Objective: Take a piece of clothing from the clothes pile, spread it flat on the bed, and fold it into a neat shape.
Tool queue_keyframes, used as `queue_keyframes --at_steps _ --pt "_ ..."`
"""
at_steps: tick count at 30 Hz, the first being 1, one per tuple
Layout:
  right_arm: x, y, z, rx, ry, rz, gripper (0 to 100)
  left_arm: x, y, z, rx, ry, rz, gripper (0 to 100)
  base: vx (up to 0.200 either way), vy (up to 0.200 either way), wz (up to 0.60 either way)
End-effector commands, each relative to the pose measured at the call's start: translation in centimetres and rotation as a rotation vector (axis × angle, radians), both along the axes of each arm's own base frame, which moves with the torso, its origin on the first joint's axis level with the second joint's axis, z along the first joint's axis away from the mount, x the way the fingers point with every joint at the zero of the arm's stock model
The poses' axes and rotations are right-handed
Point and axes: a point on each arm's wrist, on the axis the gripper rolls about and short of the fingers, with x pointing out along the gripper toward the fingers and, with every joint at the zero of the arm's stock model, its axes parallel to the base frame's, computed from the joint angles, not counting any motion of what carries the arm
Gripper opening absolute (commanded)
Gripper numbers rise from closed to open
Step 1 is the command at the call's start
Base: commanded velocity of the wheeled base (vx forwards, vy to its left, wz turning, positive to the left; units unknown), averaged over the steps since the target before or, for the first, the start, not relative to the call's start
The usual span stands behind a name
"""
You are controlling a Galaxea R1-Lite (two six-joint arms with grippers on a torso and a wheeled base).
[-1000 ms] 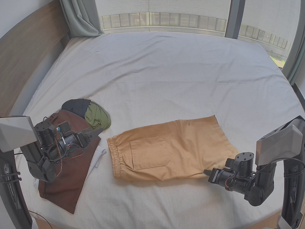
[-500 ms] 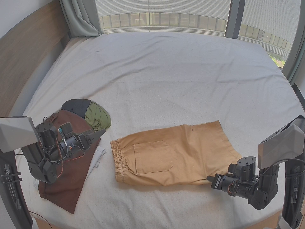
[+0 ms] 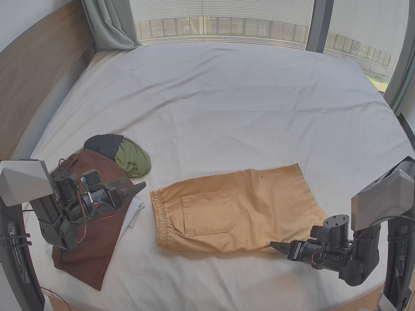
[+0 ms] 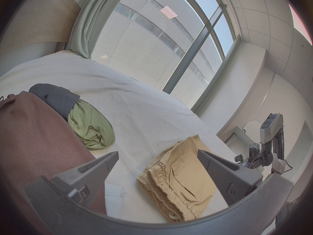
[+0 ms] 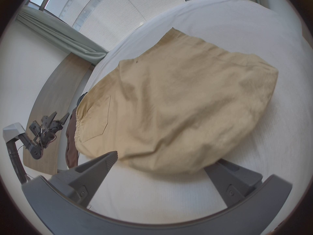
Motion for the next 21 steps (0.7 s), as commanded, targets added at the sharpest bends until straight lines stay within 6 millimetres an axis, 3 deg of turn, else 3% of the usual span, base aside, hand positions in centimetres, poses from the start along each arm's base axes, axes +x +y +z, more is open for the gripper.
queue_keyframes --at_steps 1,9,21 --pt "-0.8 0.0 0.1 0.001 0.024 0.031 100 0.1 0.0 -0.2 0.002 0.000 0.003 100 0.000 0.000 0.00" --pt "-3.1 1.2 2.6 0.062 0.001 0.169 100 -0.5 0.0 0.4 -0.002 -0.001 -0.003 100 0.000 0.000 0.00" --pt "-3.9 2.2 6.8 0.154 -0.153 0.241 100 -1.5 -0.1 0.6 -0.006 0.014 -0.049 100 0.000 0.000 0.00"
